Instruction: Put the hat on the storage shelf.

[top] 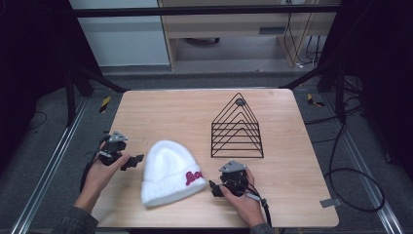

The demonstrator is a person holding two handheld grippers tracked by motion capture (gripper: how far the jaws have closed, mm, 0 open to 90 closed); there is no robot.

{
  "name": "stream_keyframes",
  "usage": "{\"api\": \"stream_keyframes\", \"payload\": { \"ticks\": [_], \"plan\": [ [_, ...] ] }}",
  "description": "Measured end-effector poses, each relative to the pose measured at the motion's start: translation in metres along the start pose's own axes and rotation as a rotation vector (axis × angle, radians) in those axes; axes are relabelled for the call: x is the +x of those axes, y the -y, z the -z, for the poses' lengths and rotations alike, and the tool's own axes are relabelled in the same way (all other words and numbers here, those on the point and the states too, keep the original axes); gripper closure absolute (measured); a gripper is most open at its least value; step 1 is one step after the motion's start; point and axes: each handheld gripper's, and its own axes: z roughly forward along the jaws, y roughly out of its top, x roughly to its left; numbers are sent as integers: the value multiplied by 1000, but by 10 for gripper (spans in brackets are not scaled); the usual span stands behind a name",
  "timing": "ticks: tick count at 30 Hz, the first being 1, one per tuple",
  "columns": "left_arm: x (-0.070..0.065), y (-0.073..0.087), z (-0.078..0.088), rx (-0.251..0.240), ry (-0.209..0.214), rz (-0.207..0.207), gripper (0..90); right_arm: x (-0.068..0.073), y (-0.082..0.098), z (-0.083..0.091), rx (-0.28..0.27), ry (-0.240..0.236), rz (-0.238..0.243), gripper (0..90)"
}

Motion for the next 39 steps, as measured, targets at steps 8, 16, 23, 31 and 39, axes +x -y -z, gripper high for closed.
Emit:
{"api": "stream_keyframes", "payload": {
  "ticks": [8, 16, 23, 31, 39],
  "plan": [
    [-21, -26, -14, 41, 46, -79, 107, 0, 0, 0, 1, 1, -1, 137],
    [-30, -33, -27, 75, 55, -110, 183, 0, 0, 0, 1, 1, -2, 137],
    [-32, -38, -40, 86, 71, -95, 299, 0, 0, 0, 0, 0, 2, 137],
    [-29, -39, -55, 130, 64, -93, 395, 0, 0, 0, -1, 0, 2, 137],
    [-33, -38, -64, 147, 59, -103, 434, 0, 0, 0, 0, 0, 0, 137]
  ]
}}
